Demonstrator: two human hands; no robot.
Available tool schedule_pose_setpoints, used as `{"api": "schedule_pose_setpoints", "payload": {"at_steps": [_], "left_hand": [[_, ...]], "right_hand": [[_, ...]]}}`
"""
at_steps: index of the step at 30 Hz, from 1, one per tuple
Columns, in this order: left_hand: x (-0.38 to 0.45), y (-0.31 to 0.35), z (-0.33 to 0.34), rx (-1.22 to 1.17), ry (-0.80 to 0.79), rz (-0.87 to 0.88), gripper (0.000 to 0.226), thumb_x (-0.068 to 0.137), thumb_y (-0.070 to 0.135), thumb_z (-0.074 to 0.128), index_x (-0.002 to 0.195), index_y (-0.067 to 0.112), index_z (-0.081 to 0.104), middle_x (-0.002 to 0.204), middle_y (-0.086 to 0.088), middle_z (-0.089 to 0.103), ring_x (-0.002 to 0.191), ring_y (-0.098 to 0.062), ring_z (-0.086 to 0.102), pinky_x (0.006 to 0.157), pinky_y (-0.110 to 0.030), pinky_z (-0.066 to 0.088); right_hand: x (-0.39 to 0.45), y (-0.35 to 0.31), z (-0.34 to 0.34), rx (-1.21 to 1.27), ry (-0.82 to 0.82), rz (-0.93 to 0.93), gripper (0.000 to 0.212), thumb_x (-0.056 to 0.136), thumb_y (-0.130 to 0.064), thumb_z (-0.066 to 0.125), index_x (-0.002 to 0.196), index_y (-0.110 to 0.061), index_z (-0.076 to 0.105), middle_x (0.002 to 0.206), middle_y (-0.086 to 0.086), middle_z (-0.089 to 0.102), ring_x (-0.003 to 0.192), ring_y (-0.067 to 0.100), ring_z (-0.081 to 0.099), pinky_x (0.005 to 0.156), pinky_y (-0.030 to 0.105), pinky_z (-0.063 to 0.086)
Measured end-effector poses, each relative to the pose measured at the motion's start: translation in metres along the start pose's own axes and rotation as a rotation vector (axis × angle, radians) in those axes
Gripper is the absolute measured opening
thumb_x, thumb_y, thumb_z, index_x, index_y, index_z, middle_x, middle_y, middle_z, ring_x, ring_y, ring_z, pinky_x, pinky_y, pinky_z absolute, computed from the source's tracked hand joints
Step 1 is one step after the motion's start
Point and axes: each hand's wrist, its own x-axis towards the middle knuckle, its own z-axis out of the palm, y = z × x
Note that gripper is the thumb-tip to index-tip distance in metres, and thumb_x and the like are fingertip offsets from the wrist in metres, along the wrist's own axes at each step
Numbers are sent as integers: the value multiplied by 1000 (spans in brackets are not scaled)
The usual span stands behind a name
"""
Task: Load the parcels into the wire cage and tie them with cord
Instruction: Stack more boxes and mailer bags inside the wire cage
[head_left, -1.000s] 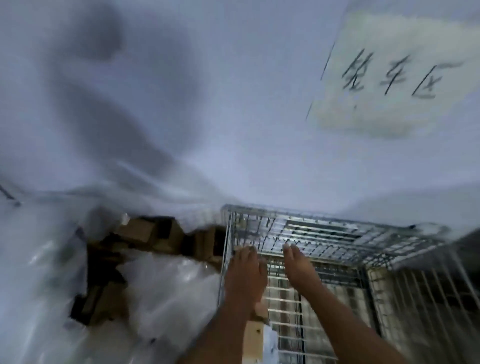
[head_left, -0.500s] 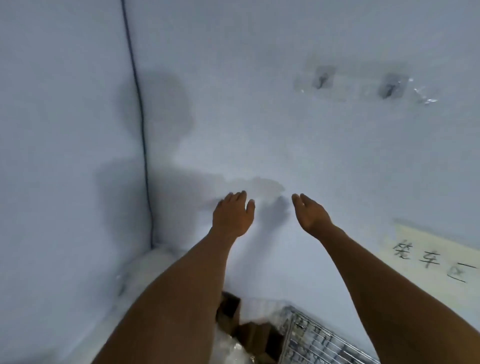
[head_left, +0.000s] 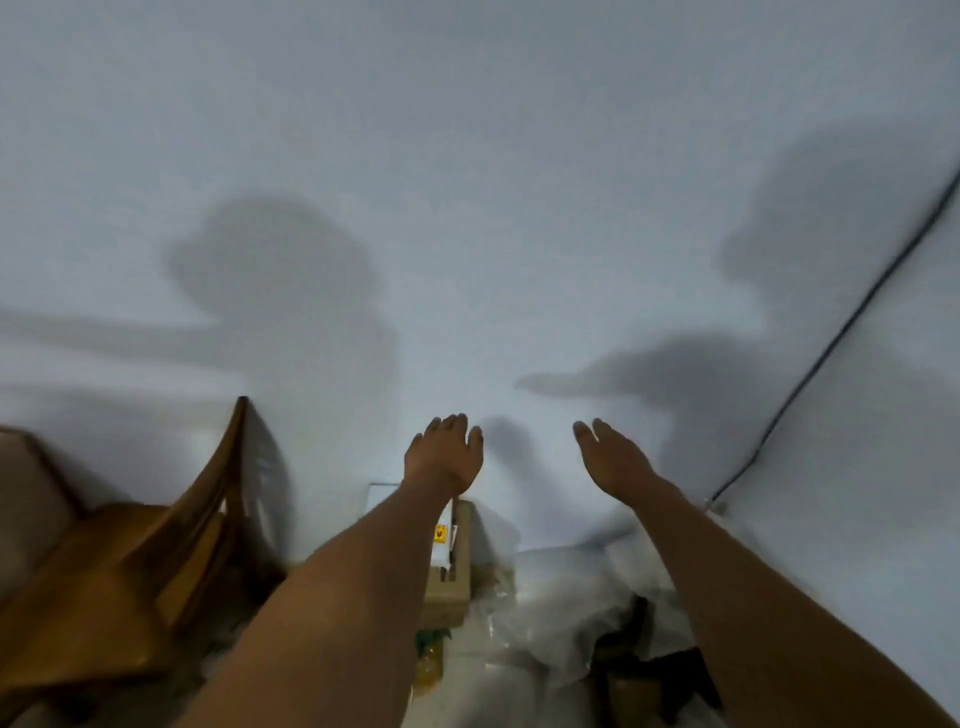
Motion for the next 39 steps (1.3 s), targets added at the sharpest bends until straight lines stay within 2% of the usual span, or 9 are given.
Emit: {"api": "schedule_pose_setpoints", "payload": {"at_steps": [11,15,18,23,26,29,33,36,39], "left_hand": [[130,-250,42,-57,-14,-385,62,107,49,19,161,20,26,168,2,25,155,-20,22,126,-43,22],[151,-298,103,-4,-174,-397,50,107,29,29,155,15,32,167,-7,25,153,-27,23,124,-44,25],[165,-318,160,-22,-261,-449,43,103,16,45,145,11,40,150,-16,40,138,-32,42,107,-42,41],[203,-369,288,-355,-200,-700,67,94,66,40,145,24,45,144,-11,55,126,-37,58,104,-53,51],[226,-400,367,-514,-152,-720,58,90,62,53,139,32,47,137,-4,60,118,-23,63,99,-50,55],[239,-415,413,-533,-13,-803,74,79,58,63,146,50,33,136,0,60,120,-28,62,93,-56,57],[243,-384,400,-600,36,-815,58,74,48,71,129,36,60,108,2,71,96,-22,70,81,-49,62],[241,-347,363,-639,60,-789,48,77,42,69,121,25,64,104,5,70,94,-18,69,83,-48,61],[239,-329,332,-683,25,-745,32,87,32,69,118,27,64,100,6,71,93,-17,70,82,-48,62]], "right_hand": [[209,-116,226,-23,-268,-106,70,108,-54,28,164,-12,20,172,5,16,158,21,17,127,34,11],[244,-81,311,-121,-365,-80,59,112,-40,28,163,-11,19,171,12,14,157,27,17,126,39,18],[276,-34,384,-64,-392,55,67,106,-48,37,162,-13,22,167,14,26,151,32,32,122,44,29],[313,51,492,178,-410,318,69,88,-37,68,148,-20,38,137,12,58,107,31,63,86,36,51],[324,77,533,229,-214,332,72,80,-38,77,142,-24,43,135,14,58,108,35,63,87,40,53],[331,88,550,227,-150,357,53,82,-38,79,128,-19,64,135,10,50,112,32,59,94,37,48],[338,86,538,402,-156,388,24,76,-42,79,89,-23,73,101,0,68,85,21,66,76,29,49],[339,85,516,416,-219,385,20,82,-35,79,86,-16,73,75,1,72,76,23,71,63,24,47],[337,74,484,477,-253,378,17,83,-34,79,90,-19,76,73,2,75,73,25,74,67,34,58]]}}
